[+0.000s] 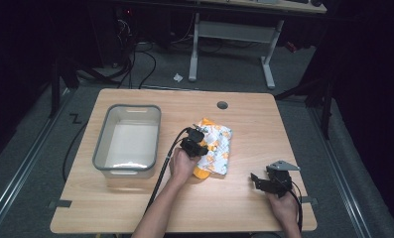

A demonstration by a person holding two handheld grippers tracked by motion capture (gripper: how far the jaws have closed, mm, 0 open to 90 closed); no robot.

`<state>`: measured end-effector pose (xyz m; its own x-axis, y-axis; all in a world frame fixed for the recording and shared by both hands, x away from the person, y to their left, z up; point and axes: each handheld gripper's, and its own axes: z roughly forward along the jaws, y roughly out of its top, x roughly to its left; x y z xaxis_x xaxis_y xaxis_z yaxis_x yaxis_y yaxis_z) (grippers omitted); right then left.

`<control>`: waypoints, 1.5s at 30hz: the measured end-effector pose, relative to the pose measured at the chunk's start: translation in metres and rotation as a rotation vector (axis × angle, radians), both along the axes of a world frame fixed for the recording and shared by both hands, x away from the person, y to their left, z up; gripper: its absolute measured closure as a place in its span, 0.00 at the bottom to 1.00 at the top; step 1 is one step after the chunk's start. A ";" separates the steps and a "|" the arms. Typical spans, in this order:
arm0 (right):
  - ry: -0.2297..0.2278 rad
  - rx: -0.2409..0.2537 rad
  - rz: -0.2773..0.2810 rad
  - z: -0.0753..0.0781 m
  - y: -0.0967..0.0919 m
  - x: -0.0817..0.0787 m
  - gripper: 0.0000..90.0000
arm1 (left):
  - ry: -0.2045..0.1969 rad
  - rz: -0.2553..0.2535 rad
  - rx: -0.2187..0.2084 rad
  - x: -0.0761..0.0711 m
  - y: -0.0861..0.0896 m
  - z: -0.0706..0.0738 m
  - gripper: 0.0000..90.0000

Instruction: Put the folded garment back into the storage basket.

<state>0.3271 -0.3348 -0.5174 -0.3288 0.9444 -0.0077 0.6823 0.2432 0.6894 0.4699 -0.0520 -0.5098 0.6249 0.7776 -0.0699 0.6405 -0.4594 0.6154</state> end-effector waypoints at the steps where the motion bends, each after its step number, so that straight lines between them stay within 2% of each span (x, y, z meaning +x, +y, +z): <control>1: 0.000 -0.001 0.001 0.000 0.000 0.000 0.31 | 0.000 0.000 0.000 0.000 0.000 0.000 0.68; 2: 0.000 -0.001 0.001 0.000 0.000 0.000 0.31 | -0.001 -0.006 0.001 -0.001 -0.001 0.000 0.68; 3: 0.000 0.000 0.001 0.000 0.000 0.000 0.31 | -0.006 -0.015 -0.002 -0.002 -0.001 0.000 0.74; 5: 0.000 0.000 0.001 0.000 0.000 0.000 0.31 | -0.004 -0.015 -0.009 -0.002 -0.001 0.000 0.77; 7: 0.000 0.000 0.001 0.000 0.000 0.000 0.31 | 0.026 -0.008 -0.064 0.000 0.006 -0.001 0.80; 8: 0.000 0.000 0.001 0.000 0.000 0.000 0.31 | 0.026 -0.008 -0.064 0.000 0.006 -0.001 0.80; 9: 0.000 0.000 0.000 0.000 0.000 0.000 0.31 | 0.027 -0.007 -0.086 0.001 0.007 -0.002 0.81; 10: 0.000 0.000 0.001 0.000 0.000 0.000 0.31 | 0.053 -0.002 -0.104 0.001 0.009 -0.001 0.82; 13: -0.001 0.000 0.001 0.000 0.000 0.000 0.31 | 0.062 -0.012 -0.122 0.001 0.011 -0.001 0.83; 15: 0.000 0.000 0.001 0.000 0.000 0.000 0.31 | 0.083 -0.004 -0.154 0.001 0.014 0.001 0.84; 22: 0.000 0.000 0.000 0.000 0.000 0.000 0.31 | 0.094 -0.008 -0.229 0.000 0.023 0.010 0.85; 26: 0.000 -0.001 0.001 0.000 0.000 0.000 0.31 | 0.069 -0.015 -0.272 -0.006 0.029 0.021 0.85; 38: -0.002 -0.004 0.005 0.000 0.000 0.000 0.31 | 0.028 -0.028 -0.325 -0.015 0.038 0.038 0.85; 41: -0.002 -0.004 0.005 0.000 0.000 0.000 0.31 | 0.015 -0.037 -0.358 -0.020 0.044 0.045 0.85; 45: -0.002 -0.006 0.005 0.000 0.000 0.000 0.31 | -0.016 -0.051 -0.344 -0.027 0.047 0.053 0.85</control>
<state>0.3269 -0.3352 -0.5174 -0.3338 0.9426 -0.0136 0.6797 0.2506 0.6893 0.4432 -0.0051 -0.4567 0.6657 0.6778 -0.3120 0.6107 -0.2548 0.7497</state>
